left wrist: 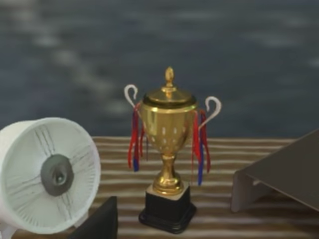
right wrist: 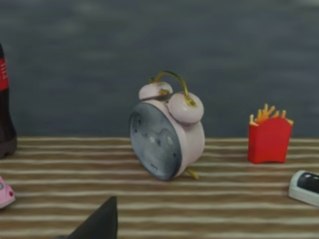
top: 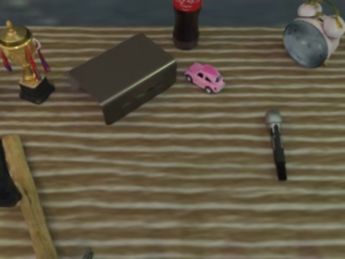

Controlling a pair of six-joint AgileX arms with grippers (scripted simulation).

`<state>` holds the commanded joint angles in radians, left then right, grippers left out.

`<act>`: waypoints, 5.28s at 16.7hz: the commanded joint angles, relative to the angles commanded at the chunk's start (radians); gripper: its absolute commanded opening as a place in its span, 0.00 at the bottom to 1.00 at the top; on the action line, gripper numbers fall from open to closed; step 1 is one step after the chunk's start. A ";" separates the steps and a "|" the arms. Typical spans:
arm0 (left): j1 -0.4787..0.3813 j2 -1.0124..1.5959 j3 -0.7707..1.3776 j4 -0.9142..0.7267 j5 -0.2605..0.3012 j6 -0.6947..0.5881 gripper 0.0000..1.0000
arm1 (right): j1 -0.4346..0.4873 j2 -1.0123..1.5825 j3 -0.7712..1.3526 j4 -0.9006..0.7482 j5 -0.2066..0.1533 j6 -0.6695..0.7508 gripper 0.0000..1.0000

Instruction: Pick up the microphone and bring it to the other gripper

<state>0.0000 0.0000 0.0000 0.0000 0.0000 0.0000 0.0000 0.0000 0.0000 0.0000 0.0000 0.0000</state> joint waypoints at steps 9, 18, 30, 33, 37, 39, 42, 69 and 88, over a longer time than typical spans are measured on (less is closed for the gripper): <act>0.000 0.000 0.000 0.000 0.000 0.000 1.00 | 0.062 0.294 0.255 -0.163 0.004 0.070 1.00; 0.000 0.000 0.000 0.000 0.000 0.000 1.00 | 0.215 1.224 0.873 -0.595 0.022 0.237 1.00; 0.000 0.000 0.000 0.000 0.000 0.000 1.00 | 0.357 1.978 1.442 -0.961 0.030 0.387 1.00; 0.000 0.000 0.000 0.000 0.000 0.000 1.00 | 0.359 1.985 1.450 -0.965 0.030 0.388 1.00; 0.000 0.000 0.000 0.000 0.000 0.000 1.00 | 0.355 1.993 1.439 -0.947 0.030 0.386 1.00; 0.000 0.000 0.000 0.000 0.000 0.000 1.00 | 0.355 2.027 1.414 -0.890 0.030 0.385 1.00; 0.000 0.000 0.000 0.000 0.000 0.000 1.00 | 0.354 2.103 1.361 -0.750 0.030 0.385 1.00; 0.000 0.000 0.000 0.000 0.000 0.000 1.00 | 0.353 2.178 1.311 -0.633 0.031 0.385 0.00; 0.000 0.000 0.000 0.000 0.000 0.000 1.00 | 0.350 1.935 1.056 0.359 -0.261 0.150 0.00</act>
<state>0.0000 0.0000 0.0000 0.0000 0.0000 0.0000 0.3504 1.9347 1.0559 0.3593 -0.2608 0.1499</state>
